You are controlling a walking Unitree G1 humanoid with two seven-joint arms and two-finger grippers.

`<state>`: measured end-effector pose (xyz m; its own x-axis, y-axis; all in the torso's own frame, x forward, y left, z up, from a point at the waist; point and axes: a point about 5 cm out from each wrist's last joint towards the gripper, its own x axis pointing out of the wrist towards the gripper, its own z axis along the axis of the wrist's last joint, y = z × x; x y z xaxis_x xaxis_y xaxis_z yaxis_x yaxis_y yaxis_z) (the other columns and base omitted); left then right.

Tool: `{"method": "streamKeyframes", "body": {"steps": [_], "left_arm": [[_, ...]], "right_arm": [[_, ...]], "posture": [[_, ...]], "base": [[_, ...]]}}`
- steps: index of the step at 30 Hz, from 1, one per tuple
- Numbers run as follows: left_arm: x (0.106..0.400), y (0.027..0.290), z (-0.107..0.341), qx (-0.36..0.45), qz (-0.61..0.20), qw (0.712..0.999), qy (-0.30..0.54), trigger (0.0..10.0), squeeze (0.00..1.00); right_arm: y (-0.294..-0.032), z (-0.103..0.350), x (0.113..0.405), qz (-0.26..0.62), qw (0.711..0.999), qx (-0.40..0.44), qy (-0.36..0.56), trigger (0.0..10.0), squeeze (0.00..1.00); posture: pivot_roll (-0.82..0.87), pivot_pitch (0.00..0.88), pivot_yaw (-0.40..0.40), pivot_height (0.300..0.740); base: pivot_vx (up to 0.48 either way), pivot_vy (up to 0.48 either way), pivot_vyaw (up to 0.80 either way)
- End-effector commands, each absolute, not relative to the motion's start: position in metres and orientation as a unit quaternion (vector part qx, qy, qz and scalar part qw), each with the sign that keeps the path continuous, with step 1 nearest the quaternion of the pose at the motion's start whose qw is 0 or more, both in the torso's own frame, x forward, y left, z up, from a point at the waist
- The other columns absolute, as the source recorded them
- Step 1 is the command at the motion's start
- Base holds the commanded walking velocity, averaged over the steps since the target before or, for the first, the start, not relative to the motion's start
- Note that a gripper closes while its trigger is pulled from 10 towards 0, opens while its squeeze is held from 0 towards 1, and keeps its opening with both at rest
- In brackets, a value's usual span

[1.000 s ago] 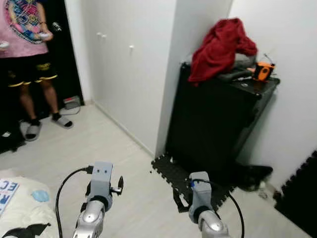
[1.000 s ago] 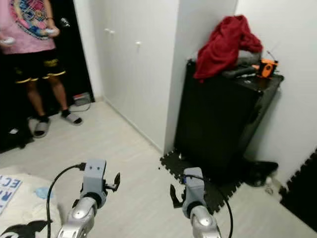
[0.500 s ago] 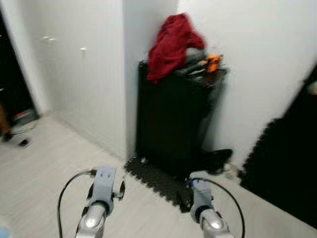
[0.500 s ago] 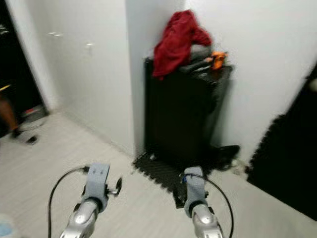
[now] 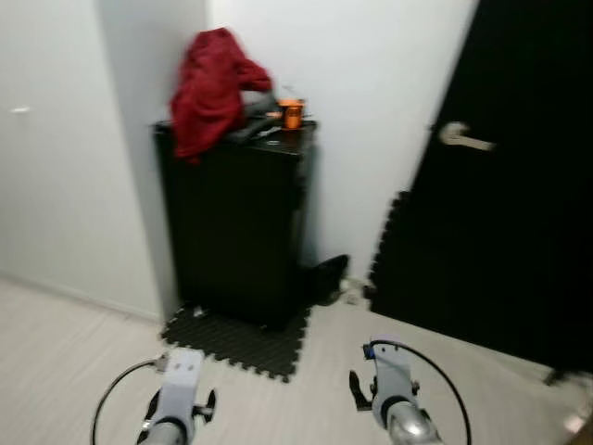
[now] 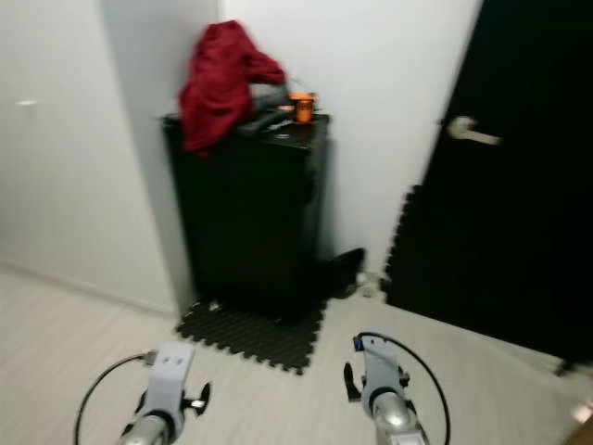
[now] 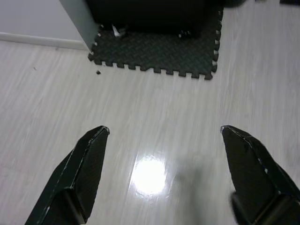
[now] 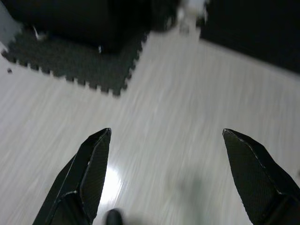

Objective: Clean up the room

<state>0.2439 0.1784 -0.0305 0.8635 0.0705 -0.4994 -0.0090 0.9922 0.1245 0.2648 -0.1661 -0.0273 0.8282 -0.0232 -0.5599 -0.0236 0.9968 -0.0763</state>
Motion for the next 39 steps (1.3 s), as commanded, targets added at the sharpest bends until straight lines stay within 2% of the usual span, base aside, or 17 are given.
{"method": "streamKeyframes", "body": {"steps": [1,11,28,39], "left_arm": [[0.240,0.179,-0.037,0.064,0.019,0.957,0.281,10.0,0.00],[0.246,0.170,-0.036,0.058,0.005,0.959,0.277,10.0,0.00],[0.249,0.170,-0.034,0.062,0.000,0.961,0.269,10.0,0.00],[0.255,0.176,-0.025,0.072,-0.001,0.969,0.235,10.0,0.00]], "right_arm": [[-0.166,-0.034,0.261,0.002,0.944,-0.037,0.327,10.0,0.00],[-0.163,-0.045,0.251,0.005,0.928,-0.032,0.370,10.0,0.00],[-0.154,-0.041,0.257,0.013,0.935,-0.013,0.355,10.0,0.00],[-0.150,-0.024,0.276,0.017,0.951,-0.009,0.309,10.0,0.00]], "posture": [[0.00,0.000,-0.011,0.740],[0.01,0.000,-0.014,0.740],[0.00,0.000,-0.001,0.740],[0.00,0.000,0.013,0.740]], "base": [[0.000,0.000,-0.80],[0.000,0.000,-0.80],[0.000,0.000,-0.80],[0.000,0.000,-0.80]]}}
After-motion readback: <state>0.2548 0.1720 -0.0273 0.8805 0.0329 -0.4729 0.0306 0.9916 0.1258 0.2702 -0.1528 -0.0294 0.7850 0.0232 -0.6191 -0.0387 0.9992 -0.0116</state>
